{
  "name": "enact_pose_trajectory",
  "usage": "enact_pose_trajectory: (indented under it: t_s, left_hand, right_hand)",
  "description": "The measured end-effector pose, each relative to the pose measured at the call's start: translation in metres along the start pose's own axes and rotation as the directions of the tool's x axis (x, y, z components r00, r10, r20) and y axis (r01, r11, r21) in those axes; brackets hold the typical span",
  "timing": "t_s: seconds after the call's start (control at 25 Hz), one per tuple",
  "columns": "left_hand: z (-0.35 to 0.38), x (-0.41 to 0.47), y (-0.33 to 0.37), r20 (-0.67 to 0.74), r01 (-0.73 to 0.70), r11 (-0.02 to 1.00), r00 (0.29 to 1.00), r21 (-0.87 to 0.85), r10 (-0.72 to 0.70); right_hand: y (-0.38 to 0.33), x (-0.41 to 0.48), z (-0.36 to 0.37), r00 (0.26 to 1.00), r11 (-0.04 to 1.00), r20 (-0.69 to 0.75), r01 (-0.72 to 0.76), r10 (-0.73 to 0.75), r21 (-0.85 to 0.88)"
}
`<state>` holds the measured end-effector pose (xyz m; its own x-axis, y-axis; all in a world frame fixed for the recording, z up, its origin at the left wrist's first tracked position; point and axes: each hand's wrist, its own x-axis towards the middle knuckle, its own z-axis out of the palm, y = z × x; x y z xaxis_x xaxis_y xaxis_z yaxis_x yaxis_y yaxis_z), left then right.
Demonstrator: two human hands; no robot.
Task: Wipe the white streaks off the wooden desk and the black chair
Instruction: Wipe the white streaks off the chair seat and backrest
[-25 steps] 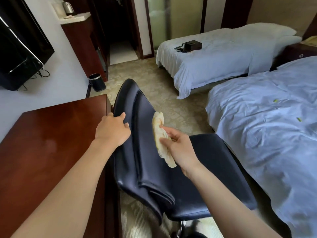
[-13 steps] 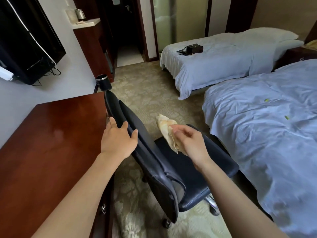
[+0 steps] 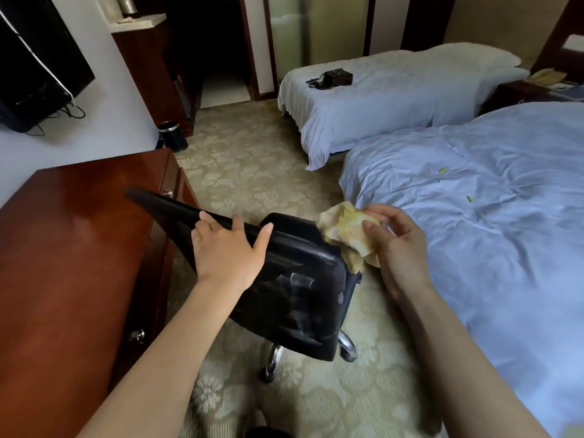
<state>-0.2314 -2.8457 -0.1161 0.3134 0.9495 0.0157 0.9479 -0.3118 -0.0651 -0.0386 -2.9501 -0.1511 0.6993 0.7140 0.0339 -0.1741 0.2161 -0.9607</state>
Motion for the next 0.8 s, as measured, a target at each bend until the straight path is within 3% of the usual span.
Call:
enact_pose_trajectory:
  t_s: [0.12, 0.28, 0.36, 0.52, 0.6, 0.68, 0.72, 0.8]
  left_hand:
    - [-0.003, -0.021, 0.024, 0.012, -0.071, 0.997, 0.997, -0.032, 0.071]
    - [-0.011, -0.037, 0.046, 0.055, -0.188, 0.974, 0.979, -0.124, 0.196]
    - [-0.016, -0.037, 0.053, 0.037, -0.262, 0.956, 0.963, -0.133, 0.269]
    - [-0.018, -0.03, 0.059, -0.054, -0.421, 0.893, 0.907, -0.161, 0.418]
    - [-0.014, -0.028, 0.063, -0.136, -0.555, 0.735, 0.824, -0.388, 0.55]
    - [-0.013, -0.029, 0.069, -0.259, -0.625, 0.46, 0.728, -0.63, 0.635]
    - [-0.011, -0.029, 0.072, -0.351, -0.667, 0.351, 0.683, -0.658, 0.64]
    - [-0.008, -0.027, 0.076, -0.498, -0.74, 0.264, 0.629, -0.619, 0.597]
  right_hand:
    - [-0.028, -0.008, -0.023, 0.992, 0.909, -0.02, -0.104, 0.123, 0.404]
    - [-0.044, -0.023, -0.036, 0.965, 0.563, 0.047, -0.19, 0.258, 0.805]
    - [-0.04, -0.031, -0.041, 0.97, 0.408, 0.079, -0.171, 0.231, 0.897]
    - [-0.036, -0.046, -0.041, 0.956, 0.323, 0.04, -0.138, 0.291, 0.936]
    - [-0.038, -0.059, -0.035, 0.929, 0.352, 0.089, -0.224, 0.36, 0.909]
    - [-0.037, -0.069, -0.028, 0.912, 0.369, 0.184, -0.324, 0.368, 0.871]
    - [-0.035, -0.073, -0.027, 0.905, 0.386, 0.223, -0.364, 0.364, 0.848]
    - [-0.033, -0.081, -0.026, 0.898, 0.409, 0.239, -0.388, 0.37, 0.826]
